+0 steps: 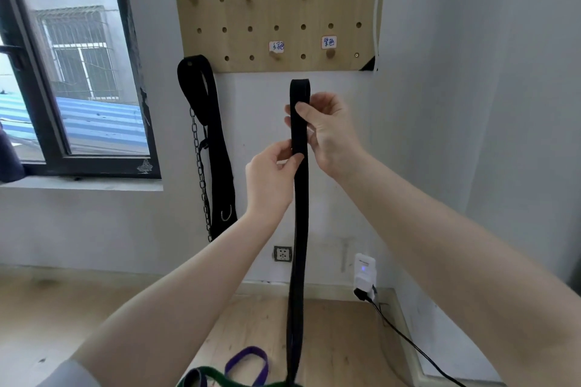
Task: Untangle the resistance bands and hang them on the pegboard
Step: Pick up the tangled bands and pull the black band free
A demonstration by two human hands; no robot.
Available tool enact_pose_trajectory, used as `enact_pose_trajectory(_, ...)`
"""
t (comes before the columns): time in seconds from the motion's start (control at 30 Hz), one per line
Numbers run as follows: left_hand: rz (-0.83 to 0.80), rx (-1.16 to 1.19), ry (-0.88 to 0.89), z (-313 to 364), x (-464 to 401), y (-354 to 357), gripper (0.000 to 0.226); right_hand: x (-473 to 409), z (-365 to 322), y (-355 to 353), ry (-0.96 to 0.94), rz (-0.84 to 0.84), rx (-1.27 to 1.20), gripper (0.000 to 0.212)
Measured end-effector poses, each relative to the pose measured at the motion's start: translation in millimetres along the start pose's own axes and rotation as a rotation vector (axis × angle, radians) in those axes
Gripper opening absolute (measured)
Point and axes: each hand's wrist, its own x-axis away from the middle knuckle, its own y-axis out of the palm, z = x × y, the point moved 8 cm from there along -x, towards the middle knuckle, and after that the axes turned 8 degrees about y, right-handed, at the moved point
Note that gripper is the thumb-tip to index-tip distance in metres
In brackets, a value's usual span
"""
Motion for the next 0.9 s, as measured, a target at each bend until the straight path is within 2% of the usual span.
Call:
enact_pose_trajectory(0.1,0.009,0.120,-0.075,-7,-1,4,0.020,3,9,-13,0.020,0.016,0.087,0.031)
enact_pose_trajectory(0.17,0.024,0.198,-0.108,-10,-3,5,0.019,17,36,-22,0.109,-0.078,0.262,0.044)
enact_pose_trajectory(0.27,0.057,0.279,-0.133,-11,-7,1,0.020,58,102,-42,0.328,-0.286,0.373,0.024)
enact_pose_trajectory(0.33,0.068,0.300,-0.129,-13,-9,-2,0.020,79,132,-57,0.411,-0.311,0.439,0.024)
enact_pose_trajectory(0.5,0.121,0.294,-0.187,-40,-1,-18,0.021,97,156,-70,0.434,-0.316,0.546,0.029)
enact_pose_trajectory(0.57,0.144,0.282,-0.241,-57,2,-24,0.018,101,160,-70,0.436,-0.298,0.548,0.027)
enact_pose_trajectory(0.63,0.132,0.280,-0.395,-81,11,-23,0.017,101,158,-67,0.426,-0.237,0.549,0.024)
enact_pose_trajectory(0.73,-0.033,0.230,-0.693,-118,49,-9,0.023,92,156,-68,0.417,-0.108,0.455,0.019)
enact_pose_trajectory(0.8,-0.145,0.161,-0.690,-126,79,-2,0.028,83,156,-71,0.423,-0.024,0.373,0.016)
enact_pose_trajectory(0.9,-0.226,0.136,-0.523,-122,107,2,0.026,75,161,-72,0.474,0.021,0.303,0.024)
